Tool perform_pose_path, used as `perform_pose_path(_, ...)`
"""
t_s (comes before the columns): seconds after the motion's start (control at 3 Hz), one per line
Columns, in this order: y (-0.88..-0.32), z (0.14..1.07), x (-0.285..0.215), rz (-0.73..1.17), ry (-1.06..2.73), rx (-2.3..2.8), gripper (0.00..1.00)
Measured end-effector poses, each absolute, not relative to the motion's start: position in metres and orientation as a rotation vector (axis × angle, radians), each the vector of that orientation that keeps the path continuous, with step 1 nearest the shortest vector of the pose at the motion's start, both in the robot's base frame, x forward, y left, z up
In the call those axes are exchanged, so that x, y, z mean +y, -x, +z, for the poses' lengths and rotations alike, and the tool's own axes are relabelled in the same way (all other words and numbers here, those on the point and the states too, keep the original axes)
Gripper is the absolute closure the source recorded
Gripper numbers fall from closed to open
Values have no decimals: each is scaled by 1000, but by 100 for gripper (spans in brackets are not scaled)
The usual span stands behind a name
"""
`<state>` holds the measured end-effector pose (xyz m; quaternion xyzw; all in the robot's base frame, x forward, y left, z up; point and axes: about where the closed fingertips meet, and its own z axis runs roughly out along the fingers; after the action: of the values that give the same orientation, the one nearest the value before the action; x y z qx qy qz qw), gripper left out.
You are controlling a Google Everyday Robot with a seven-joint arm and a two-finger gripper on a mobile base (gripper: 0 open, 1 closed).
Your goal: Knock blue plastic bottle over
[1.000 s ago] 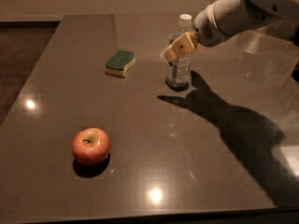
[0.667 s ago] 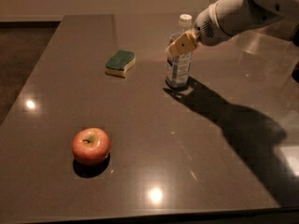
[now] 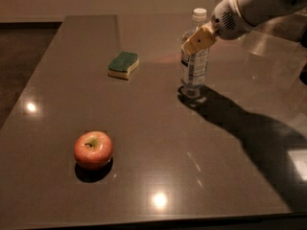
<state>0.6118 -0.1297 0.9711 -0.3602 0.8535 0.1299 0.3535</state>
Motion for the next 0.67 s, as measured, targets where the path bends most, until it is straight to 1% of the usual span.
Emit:
perform_pose_path(0.33, -595, 983, -136, 260, 1050, 2259, 100)
perform_pose_path(0.67, -575, 982, -137, 173, 1238, 2321, 100)
